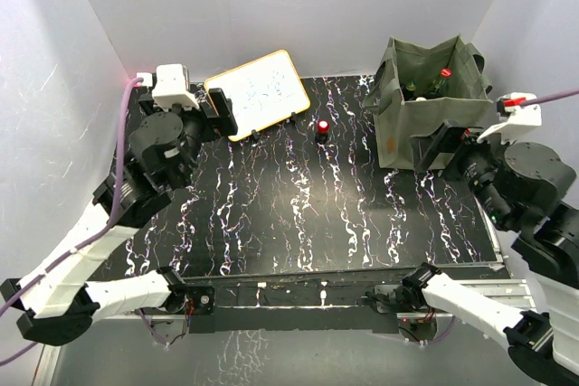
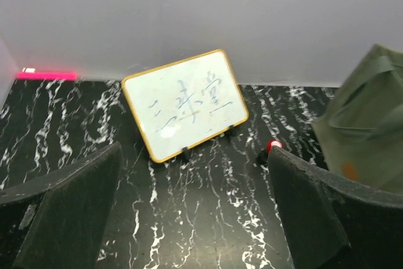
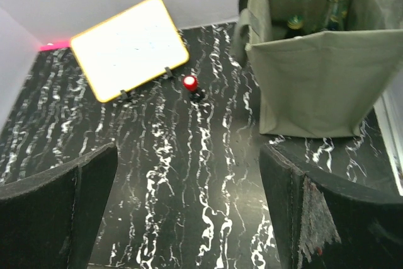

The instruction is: Take the beverage out of the canvas bag

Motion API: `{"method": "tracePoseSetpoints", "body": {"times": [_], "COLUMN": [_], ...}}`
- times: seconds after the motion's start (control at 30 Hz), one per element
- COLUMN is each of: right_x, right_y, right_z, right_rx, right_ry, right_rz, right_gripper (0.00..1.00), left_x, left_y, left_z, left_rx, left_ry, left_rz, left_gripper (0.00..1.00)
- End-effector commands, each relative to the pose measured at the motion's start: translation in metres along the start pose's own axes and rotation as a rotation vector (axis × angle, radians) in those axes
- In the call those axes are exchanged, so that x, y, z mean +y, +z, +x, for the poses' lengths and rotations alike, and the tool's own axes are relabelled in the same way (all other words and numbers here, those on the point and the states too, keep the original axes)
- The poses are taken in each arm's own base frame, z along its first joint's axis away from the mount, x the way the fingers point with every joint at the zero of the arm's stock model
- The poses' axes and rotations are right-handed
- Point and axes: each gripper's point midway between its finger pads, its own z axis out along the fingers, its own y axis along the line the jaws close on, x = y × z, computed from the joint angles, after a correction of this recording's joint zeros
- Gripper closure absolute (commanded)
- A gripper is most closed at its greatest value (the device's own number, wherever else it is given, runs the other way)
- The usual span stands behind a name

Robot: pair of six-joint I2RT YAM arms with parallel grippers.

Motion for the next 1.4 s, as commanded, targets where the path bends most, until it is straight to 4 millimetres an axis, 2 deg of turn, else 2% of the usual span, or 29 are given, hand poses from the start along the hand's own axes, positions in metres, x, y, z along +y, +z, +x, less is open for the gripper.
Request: {"method": "tracePoseSetpoints", "body": {"times": [0.0, 0.17, 0.3, 0.4, 0.57, 0.67, 0.83, 1.07, 1.37], "right_x": [-0.004, -0.013, -0.021, -0.031, -0.044, -0.047, -0.048, -0.056, -0.047], "right_y": [0.021, 0.057, 0.094, 0.126, 0.183, 0.215, 0.254, 0.273, 0.25], "right_z": [0.004, 0.014, 0.017, 0.02, 0.025, 0.028, 0.029, 0.012, -0.024], "right_rx": [0.047, 0.114, 0.168, 0.209, 0.263, 0.277, 0.276, 0.238, 0.152], "right_ry": [0.005, -0.006, -0.012, -0.023, -0.039, -0.05, -0.07, -0.141, -0.125], "right_rz": [0.065, 0.127, 0.172, 0.22, 0.266, 0.266, 0.239, 0.268, 0.25], "right_gripper": [0.02, 0.02, 0.02, 0.02, 0.02, 0.02, 0.02, 0.02, 0.05], "left_x": [0.026, 0.072, 0.1, 0.114, 0.122, 0.124, 0.122, 0.117, 0.112], "left_y": [0.02, 0.033, 0.031, 0.027, 0.018, 0.015, 0.023, 0.042, 0.05], "left_z": [0.018, 0.041, 0.059, 0.073, 0.091, 0.096, 0.099, 0.106, 0.12], "left_rx": [0.063, 0.13, 0.172, 0.213, 0.288, 0.323, 0.374, 0.445, 0.486], "left_ry": [-0.071, -0.164, -0.265, -0.334, -0.402, -0.403, -0.358, -0.271, -0.233], "left_rz": [-0.075, -0.208, -0.274, -0.309, -0.317, -0.314, -0.284, -0.227, -0.176], "left_gripper": [0.03, 0.03, 0.03, 0.03, 0.03, 0.03, 0.03, 0.03, 0.03]}}
